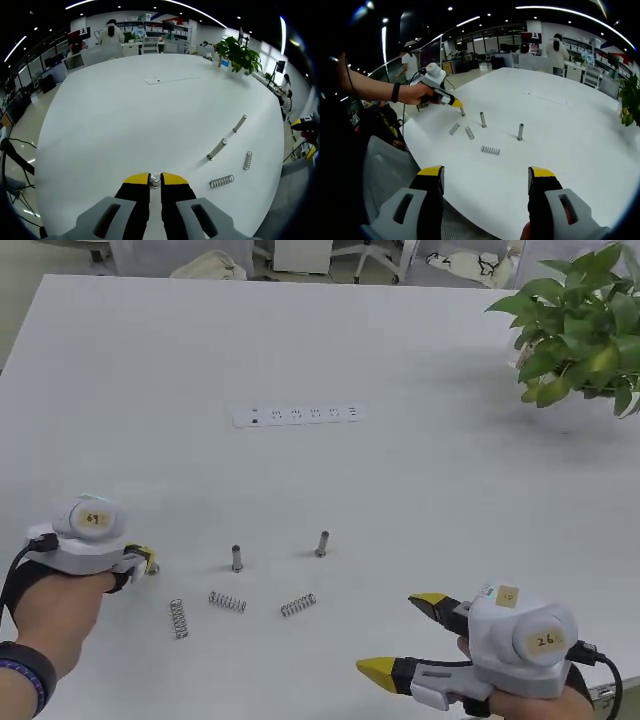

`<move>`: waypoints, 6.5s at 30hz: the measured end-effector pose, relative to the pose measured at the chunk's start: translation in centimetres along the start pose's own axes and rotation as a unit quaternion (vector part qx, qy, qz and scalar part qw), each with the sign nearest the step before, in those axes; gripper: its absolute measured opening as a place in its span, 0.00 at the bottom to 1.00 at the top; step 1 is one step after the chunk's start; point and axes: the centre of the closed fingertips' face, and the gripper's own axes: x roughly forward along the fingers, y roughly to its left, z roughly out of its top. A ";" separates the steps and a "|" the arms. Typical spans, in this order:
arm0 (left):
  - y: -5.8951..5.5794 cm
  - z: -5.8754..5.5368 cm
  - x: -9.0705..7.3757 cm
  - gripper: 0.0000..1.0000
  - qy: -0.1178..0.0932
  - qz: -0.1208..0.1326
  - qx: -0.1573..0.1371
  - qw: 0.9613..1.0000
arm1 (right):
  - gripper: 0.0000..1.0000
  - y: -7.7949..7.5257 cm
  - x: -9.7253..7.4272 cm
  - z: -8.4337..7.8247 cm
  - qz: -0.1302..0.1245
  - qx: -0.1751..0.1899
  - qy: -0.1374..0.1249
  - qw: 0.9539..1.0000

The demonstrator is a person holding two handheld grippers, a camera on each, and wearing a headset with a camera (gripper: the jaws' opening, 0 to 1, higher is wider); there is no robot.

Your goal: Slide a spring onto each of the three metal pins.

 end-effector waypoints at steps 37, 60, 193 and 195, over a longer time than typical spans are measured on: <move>-0.9 -0.8 -0.5 0.00 0.013 -0.002 0.023 1.000 | 0.67 0.1 0.2 -0.3 0.002 0.003 0.001 1.000; -1.2 -0.9 -1.6 0.15 0.009 -0.017 -0.002 1.000 | 0.64 0.0 0.1 0.0 0.001 0.005 -0.007 1.000; -10.4 -3.2 -9.2 0.02 -0.042 -0.062 0.027 0.997 | 0.62 1.8 1.1 0.5 0.043 0.013 -0.028 0.999; -10.9 -3.0 -9.5 0.02 -0.044 -0.065 0.036 0.996 | 0.61 1.8 1.1 1.0 0.047 0.012 -0.033 0.998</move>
